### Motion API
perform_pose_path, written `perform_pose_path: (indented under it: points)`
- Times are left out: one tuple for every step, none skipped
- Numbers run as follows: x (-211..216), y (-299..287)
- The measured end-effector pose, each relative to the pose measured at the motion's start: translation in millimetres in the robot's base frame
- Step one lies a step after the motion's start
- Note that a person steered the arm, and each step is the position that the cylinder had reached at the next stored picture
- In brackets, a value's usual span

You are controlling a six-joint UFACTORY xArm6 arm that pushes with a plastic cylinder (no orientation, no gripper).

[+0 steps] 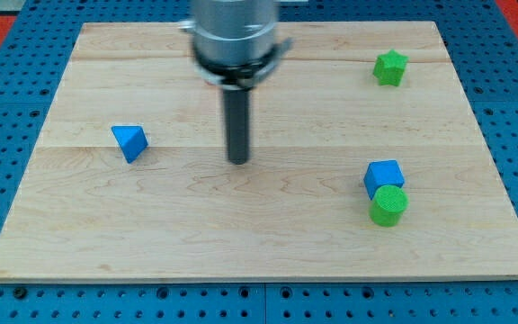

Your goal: Move the blue triangle to the center

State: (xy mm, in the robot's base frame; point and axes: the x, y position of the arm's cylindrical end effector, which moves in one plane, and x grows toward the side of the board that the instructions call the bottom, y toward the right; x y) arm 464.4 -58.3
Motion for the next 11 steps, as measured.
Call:
perform_pose_path:
  points:
    - [12.3,-75.1]
    - [9.7,-155.0]
    - [-5.0,-191.5]
    - [-9.6,-152.8]
    - [-20.3,-102.7]
    - [-51.9,-85.7]
    - [-73.2,-83.5]
    - [-73.0,-50.2]
    - [-69.3,-14.8]
    - [-69.3,10.7]
    - [-69.3,37.2]
